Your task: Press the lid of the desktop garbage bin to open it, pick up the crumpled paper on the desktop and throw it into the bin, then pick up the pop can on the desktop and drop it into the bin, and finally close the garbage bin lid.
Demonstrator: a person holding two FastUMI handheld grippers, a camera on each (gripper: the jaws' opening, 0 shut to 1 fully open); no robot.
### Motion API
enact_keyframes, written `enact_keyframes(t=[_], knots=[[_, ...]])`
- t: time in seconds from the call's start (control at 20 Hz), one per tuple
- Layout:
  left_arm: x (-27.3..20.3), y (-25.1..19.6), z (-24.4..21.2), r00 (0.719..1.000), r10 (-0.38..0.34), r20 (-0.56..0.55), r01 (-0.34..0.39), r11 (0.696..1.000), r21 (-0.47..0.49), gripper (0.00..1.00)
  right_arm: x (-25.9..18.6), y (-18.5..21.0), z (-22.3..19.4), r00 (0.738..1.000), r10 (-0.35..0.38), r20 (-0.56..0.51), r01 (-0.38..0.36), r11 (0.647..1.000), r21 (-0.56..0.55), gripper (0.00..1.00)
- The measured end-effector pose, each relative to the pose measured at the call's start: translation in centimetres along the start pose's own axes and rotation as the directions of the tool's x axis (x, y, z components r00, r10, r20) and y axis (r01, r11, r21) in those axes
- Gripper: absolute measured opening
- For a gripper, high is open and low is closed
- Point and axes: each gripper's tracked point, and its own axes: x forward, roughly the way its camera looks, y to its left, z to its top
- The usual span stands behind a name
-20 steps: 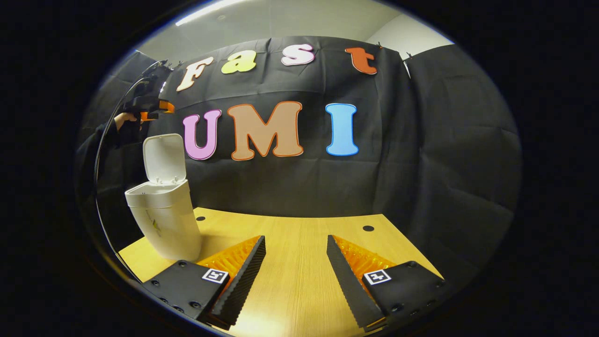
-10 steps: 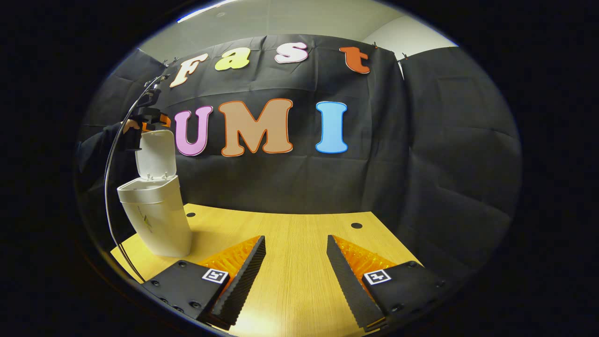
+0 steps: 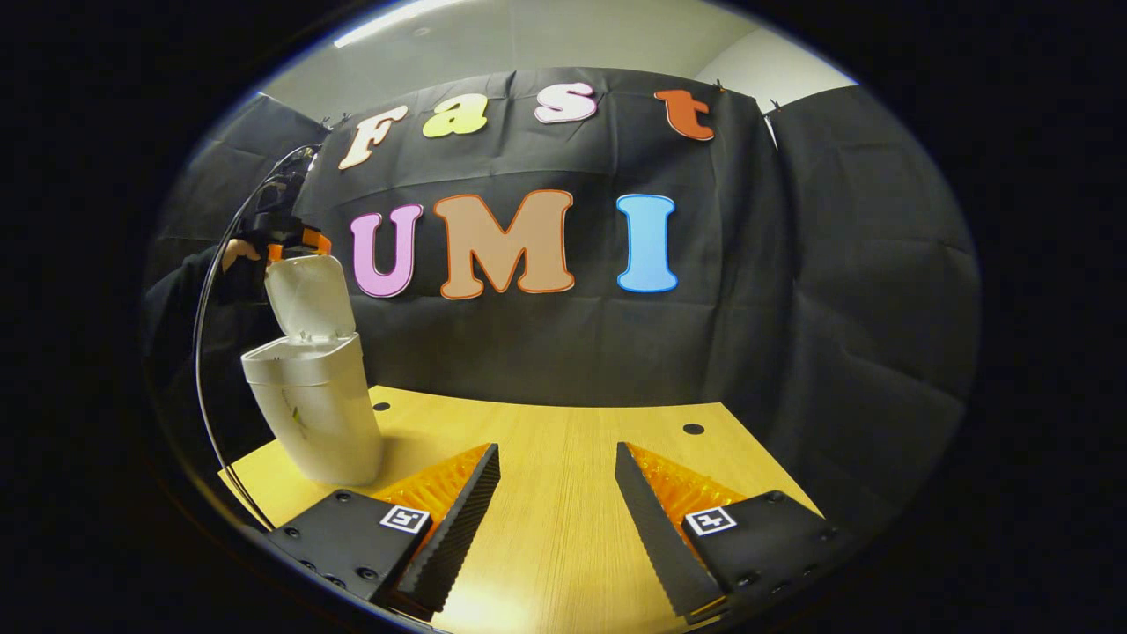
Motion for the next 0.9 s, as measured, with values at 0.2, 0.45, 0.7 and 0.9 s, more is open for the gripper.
enact_keyframes(t=[0.2, 0.45, 0.7, 0.9], knots=[[-3.1, -0.7, -2.9, 1.000, 0.007, -0.005, -0.008, 0.999, -0.041, 0.90, -0.2, 0.0, 0.1, 1.000, 0.022, 0.001, -0.022, 1.000, 0.004, 0.90], [-5.5, -1.2, -8.3, 0.998, 0.027, -0.062, -0.030, 0.999, -0.036, 0.90, -0.5, -0.7, -0.1, 0.999, 0.035, -0.005, -0.035, 0.999, -0.005, 0.90], [-6.5, -1.7, -12.4, 0.992, 0.037, -0.117, -0.038, 0.999, -0.011, 0.92, -0.7, -1.1, -0.7, 0.999, 0.045, -0.021, -0.045, 0.999, -0.012, 0.90], [-6.7, -1.8, -14.5, 0.989, 0.048, -0.141, -0.046, 0.999, 0.016, 0.92, -0.6, -1.4, -1.1, 0.998, 0.048, -0.035, -0.048, 0.999, -0.018, 0.90]])
